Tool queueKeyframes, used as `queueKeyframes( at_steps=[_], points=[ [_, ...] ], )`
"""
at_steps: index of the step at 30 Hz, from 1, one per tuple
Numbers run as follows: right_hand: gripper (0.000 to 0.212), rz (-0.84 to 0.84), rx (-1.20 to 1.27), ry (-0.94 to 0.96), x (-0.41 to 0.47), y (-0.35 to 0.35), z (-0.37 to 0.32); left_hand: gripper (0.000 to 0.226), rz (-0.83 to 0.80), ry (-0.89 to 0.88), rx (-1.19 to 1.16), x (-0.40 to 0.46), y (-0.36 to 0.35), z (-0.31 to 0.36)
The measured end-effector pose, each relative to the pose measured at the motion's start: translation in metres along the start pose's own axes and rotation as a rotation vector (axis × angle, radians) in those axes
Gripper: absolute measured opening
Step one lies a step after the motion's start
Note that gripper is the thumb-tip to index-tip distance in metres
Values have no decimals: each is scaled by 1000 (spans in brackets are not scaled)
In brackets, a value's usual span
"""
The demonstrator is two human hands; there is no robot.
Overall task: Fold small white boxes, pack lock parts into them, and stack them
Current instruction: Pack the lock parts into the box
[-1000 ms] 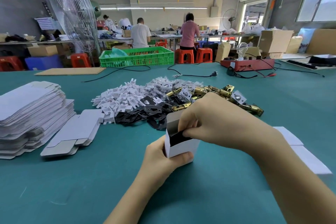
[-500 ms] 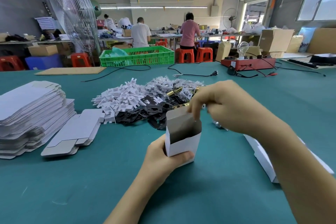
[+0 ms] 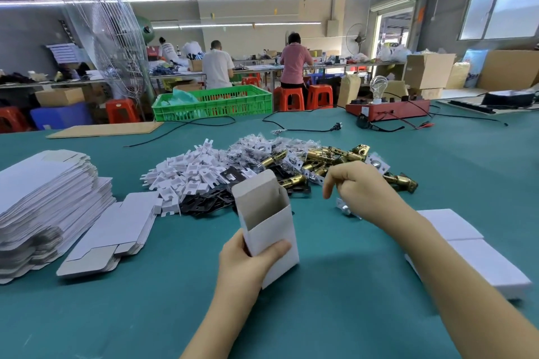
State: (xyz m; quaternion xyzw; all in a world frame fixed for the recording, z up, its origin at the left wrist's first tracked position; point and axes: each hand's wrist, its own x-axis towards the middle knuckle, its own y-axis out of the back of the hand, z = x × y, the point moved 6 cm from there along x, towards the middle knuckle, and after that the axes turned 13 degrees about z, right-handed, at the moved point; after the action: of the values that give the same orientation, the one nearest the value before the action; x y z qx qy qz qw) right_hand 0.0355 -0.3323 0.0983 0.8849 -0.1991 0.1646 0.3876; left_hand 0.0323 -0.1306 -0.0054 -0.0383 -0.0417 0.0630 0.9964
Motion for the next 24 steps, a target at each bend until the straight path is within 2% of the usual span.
queueKeyframes(
  at_steps=[4,10,13,16,18,21,24],
  points=[
    [59,-20,11,-116,1,-24,29,28,100,22,-24,5,8,-3],
    [58,-33,-20,-219,28,-58,55,31,76,6,-22,7,6,-4],
    [51,-45,-74,-175,60,-77,55,37,64,24,-66,9,6,-5],
    [41,53,-118,-126,90,-89,56,32,56,34,-101,12,6,-7],
    [46,90,-199,-61,104,-98,54,28,49,44,-114,13,5,-8],
    [46,40,-363,125,118,-121,44,26,39,45,-130,15,5,-9],
    [39,-83,-559,177,123,-146,46,25,30,47,-140,16,4,-9]
  ],
)
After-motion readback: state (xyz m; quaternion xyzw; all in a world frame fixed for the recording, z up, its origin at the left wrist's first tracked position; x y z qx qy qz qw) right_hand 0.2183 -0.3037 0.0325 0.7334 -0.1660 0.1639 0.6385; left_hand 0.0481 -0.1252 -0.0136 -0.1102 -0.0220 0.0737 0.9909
